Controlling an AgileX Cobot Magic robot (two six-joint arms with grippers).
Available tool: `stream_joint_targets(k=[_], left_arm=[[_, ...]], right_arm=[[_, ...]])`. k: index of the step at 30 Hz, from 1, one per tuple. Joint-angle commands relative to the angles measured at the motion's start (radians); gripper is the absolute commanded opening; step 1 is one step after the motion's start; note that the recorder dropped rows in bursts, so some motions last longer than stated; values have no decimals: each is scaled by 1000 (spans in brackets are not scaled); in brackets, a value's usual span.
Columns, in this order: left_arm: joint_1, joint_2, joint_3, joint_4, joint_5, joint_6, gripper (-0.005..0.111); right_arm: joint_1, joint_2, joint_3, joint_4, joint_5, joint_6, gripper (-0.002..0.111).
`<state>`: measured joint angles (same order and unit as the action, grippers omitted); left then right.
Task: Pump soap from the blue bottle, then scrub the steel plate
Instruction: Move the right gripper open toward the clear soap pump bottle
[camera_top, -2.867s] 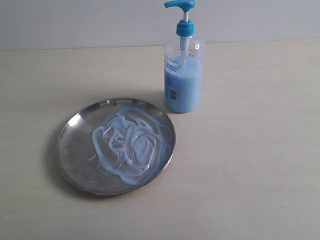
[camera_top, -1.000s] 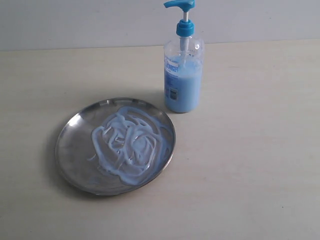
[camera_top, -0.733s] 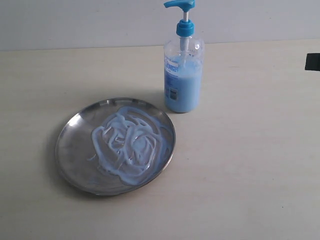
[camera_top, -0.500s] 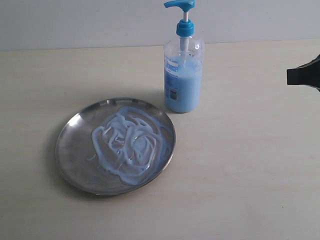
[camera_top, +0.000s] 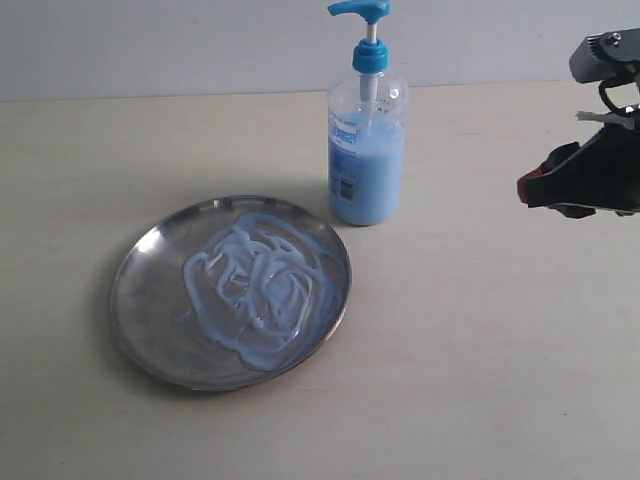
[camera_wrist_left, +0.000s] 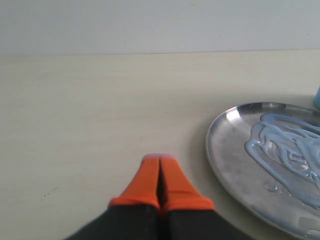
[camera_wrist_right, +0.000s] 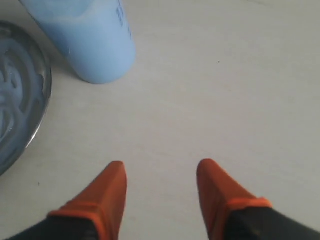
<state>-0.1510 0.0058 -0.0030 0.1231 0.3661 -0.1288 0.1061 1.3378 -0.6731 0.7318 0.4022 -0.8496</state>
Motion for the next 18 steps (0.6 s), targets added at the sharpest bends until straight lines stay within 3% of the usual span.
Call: stream_joint_targets(k=[1, 7, 15, 18], left_arm=[[2, -6, 3, 5, -12, 1, 0], [2, -6, 3, 5, -12, 1, 0], [2, -6, 3, 5, -12, 1, 0], [2, -6, 3, 5, -12, 1, 0]], right_arm=[[71, 15, -11, 33, -61, -75, 60], [116, 43, -11, -147, -94, 68, 64], [116, 55, -11, -853, -97, 786, 64], [116, 55, -11, -991, -107, 911, 64]])
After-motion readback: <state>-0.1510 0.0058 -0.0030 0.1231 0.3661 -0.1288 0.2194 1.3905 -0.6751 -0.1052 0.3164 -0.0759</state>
